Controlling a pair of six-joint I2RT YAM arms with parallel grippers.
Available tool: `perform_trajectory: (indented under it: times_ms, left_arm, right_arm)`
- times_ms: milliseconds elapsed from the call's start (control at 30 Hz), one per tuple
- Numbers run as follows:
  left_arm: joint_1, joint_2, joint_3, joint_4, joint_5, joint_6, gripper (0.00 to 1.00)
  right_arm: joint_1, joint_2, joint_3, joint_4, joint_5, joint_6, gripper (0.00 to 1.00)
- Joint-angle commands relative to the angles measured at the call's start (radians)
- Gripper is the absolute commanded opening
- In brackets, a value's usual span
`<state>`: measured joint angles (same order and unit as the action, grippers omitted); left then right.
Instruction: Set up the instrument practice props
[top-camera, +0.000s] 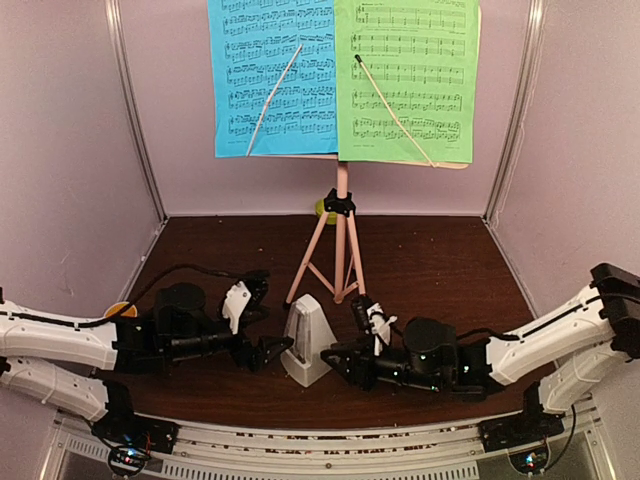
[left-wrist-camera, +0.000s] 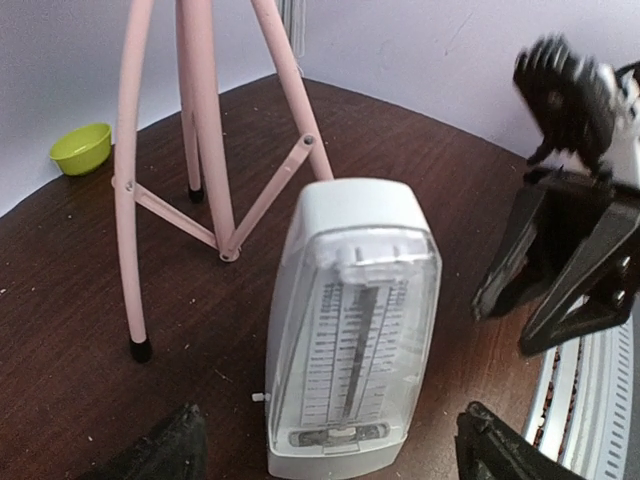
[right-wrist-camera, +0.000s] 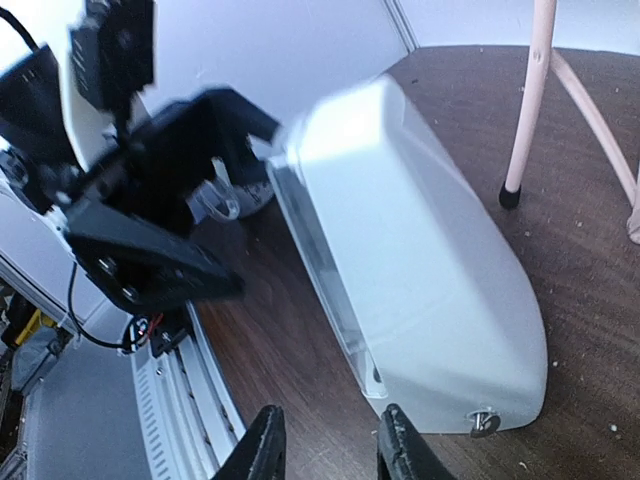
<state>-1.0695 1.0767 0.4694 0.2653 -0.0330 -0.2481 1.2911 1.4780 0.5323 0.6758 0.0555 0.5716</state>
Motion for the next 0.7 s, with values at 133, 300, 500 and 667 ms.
perform_trajectory:
  times_ms: [133, 300, 500, 667]
  left_arm:
    - [-0.068, 0.113, 0.081, 0.141, -0.045, 0.021, 0.76]
    - [-0.073, 0.122, 0.1, 0.146, -0.067, 0.015, 0.7]
    - [-0.074, 0.16, 0.145, 0.136, -0.095, 0.019, 0.69]
    - [-0.074, 0.15, 0.142, 0.139, -0.111, 0.045, 0.62]
  right_arm:
    - [-0.09, -0.227, 0.104, -0.339, 0.023, 0.004, 0.34]
    - [-0.156, -0.213, 0.194, -0.408, -0.059, 0.031, 0.36]
    - [-0.187, -0.145, 0.271, -0.36, -0.149, 0.076, 0.37]
    - [-0.187, -0.079, 0.327, -0.351, -0.203, 0.091, 0.38]
